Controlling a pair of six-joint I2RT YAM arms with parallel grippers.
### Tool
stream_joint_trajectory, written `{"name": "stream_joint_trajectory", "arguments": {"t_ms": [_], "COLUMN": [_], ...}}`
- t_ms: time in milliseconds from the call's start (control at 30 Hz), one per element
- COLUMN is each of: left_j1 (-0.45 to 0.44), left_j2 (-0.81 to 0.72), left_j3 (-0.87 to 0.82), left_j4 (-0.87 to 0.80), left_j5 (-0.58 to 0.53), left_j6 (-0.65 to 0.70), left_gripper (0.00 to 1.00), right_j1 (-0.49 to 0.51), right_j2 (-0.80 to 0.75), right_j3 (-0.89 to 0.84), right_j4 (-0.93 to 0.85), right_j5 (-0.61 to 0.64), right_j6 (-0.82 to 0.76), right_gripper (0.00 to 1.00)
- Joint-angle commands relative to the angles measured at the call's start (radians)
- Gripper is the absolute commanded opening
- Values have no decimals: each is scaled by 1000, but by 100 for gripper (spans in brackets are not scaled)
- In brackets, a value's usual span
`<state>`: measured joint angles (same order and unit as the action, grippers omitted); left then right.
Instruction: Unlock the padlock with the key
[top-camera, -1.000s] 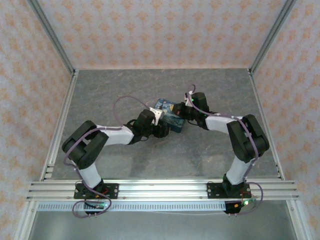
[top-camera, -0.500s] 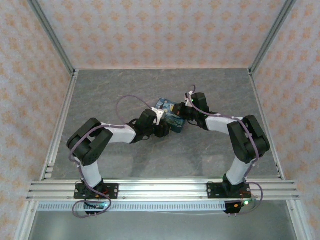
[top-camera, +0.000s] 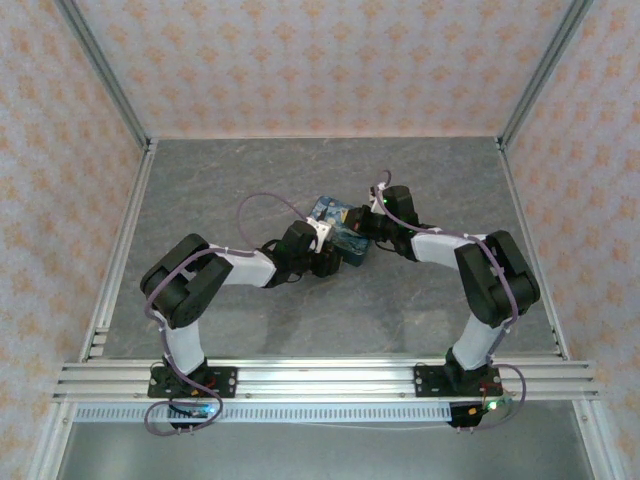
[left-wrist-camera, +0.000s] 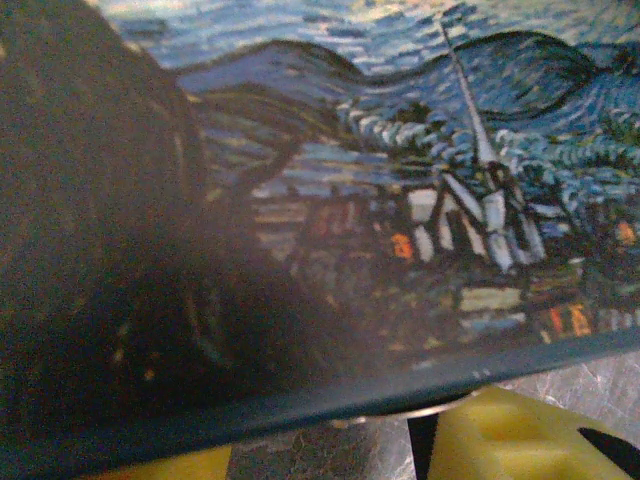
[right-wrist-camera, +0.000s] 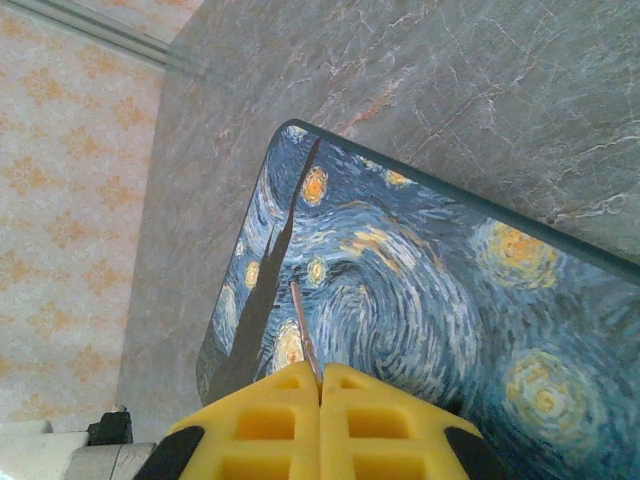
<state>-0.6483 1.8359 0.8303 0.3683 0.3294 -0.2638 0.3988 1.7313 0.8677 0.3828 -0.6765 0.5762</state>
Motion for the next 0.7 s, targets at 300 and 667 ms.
{"name": "stream_joint_trajectory", "arguments": {"t_ms": [300,667], "left_j1": [-20,-37], "left_j2": [-12,-20], "left_j3": [29,36], "left_j4": [60,41], "left_j5": [-36,-66], "left_j6": [-42,-59], "left_gripper": [41,38], "right_j1": [18,18], "right_j2": [-19,-27], "right_j3": [-42,-49], "right_j4": [-67,-61], "right_j5": [12,17], "right_j6": [7,11], "right_gripper": [0,0]}}
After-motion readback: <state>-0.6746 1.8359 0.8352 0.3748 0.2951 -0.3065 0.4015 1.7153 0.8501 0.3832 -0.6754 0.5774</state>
